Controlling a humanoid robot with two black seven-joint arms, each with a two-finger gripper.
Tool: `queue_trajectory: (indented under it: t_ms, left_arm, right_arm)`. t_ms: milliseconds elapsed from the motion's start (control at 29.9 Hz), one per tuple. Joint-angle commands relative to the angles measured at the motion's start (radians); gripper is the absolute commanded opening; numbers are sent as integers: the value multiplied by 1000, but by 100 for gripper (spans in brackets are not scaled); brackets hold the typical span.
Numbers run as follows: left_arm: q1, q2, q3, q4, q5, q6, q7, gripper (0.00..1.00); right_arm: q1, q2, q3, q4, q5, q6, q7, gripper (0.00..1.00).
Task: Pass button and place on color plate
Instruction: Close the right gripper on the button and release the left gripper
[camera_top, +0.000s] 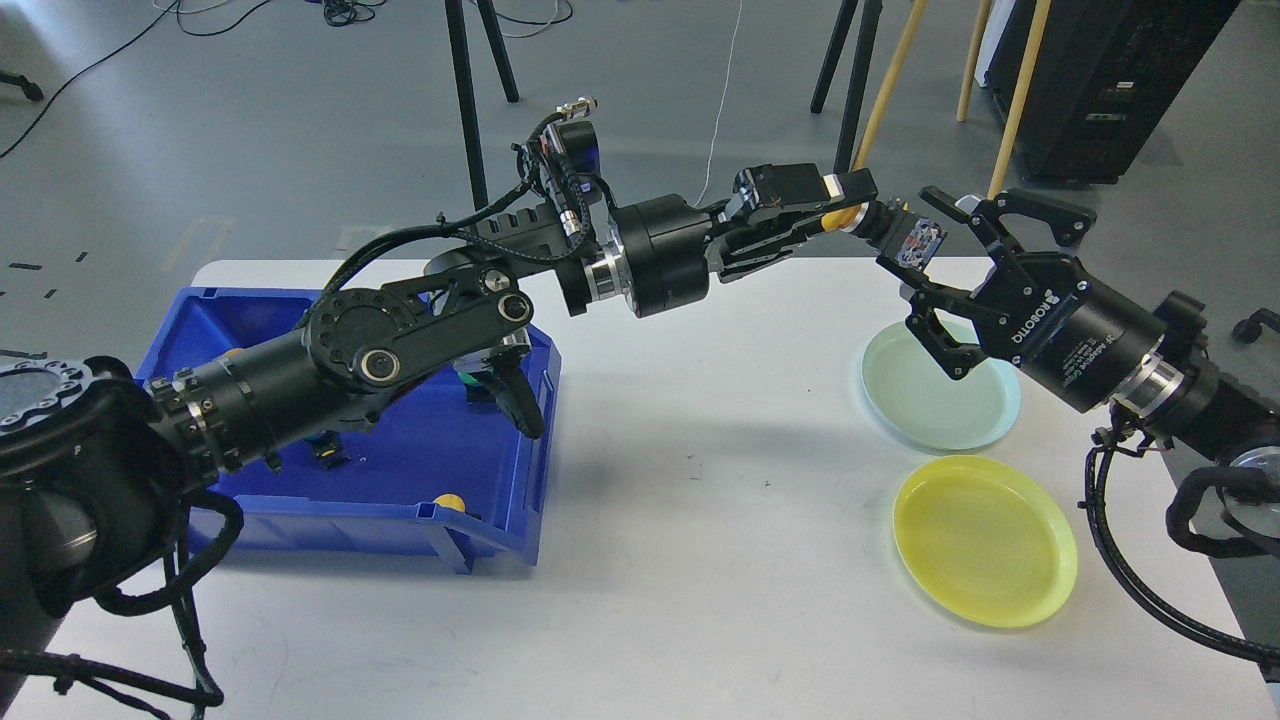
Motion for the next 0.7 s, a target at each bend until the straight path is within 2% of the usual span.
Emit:
queue_trajectory:
  t_ms: [0, 134, 334, 434, 534, 668]
  left_arm:
    - [0, -2, 0, 6, 0, 1, 1, 3]
    - [0, -7, -1, 9, -6, 21, 1, 3]
    - [2, -11, 0, 9, -19, 47, 1, 2]
    - [2, -13, 0, 9, -19, 47, 1, 2]
    - [2, -13, 2, 8, -19, 47, 1, 2]
    - [2, -11, 2, 8, -19, 46, 1, 3]
  right_arm:
    - [1, 0, 2, -3, 1, 0, 2, 36]
    - [-2, 0, 0, -3, 1, 0, 2, 44]
    - [-4, 1, 3, 0, 1, 0, 2, 49]
    - [-4, 3, 3, 0, 1, 0, 2, 48]
    - [-4, 3, 3, 2, 1, 0, 5, 35]
    - [-4, 5, 5, 0, 1, 0, 5, 10]
